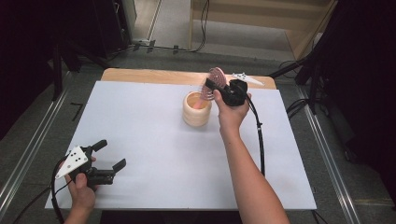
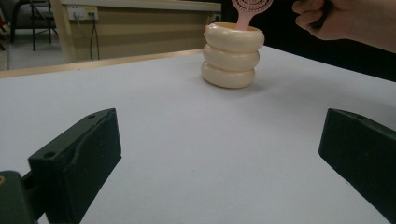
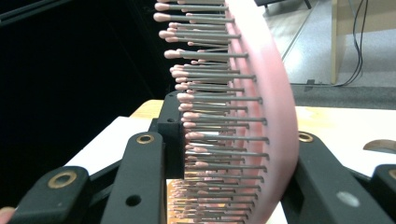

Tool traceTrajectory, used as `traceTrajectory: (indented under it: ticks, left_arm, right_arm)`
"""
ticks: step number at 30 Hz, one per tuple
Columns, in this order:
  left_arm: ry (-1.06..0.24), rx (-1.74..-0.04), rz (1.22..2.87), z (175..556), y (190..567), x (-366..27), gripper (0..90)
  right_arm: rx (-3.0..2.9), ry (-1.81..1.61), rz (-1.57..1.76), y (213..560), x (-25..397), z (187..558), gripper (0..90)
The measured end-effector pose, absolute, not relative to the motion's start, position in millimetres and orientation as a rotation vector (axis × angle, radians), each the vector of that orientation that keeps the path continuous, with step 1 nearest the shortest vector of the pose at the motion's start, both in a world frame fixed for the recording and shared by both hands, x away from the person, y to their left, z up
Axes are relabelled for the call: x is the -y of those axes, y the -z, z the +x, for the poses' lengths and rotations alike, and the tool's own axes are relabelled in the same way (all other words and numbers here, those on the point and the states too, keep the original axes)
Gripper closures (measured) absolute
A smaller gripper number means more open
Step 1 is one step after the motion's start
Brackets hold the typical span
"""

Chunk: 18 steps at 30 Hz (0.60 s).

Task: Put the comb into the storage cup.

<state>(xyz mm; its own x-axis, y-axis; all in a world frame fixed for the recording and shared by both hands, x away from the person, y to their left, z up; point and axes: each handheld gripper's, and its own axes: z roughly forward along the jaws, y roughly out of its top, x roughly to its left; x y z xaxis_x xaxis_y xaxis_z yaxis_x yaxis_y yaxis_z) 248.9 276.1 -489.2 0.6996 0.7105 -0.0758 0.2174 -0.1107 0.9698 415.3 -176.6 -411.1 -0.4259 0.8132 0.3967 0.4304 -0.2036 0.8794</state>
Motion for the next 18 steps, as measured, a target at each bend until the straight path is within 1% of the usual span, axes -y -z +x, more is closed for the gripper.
traceTrajectory:
  ticks: [18]
  left_arm:
    - [-0.492,-0.757,1.669,249,489,-276,0.0]
  right_arm:
    - [-1.725,-1.671,1.494,424,176,417,62.2]
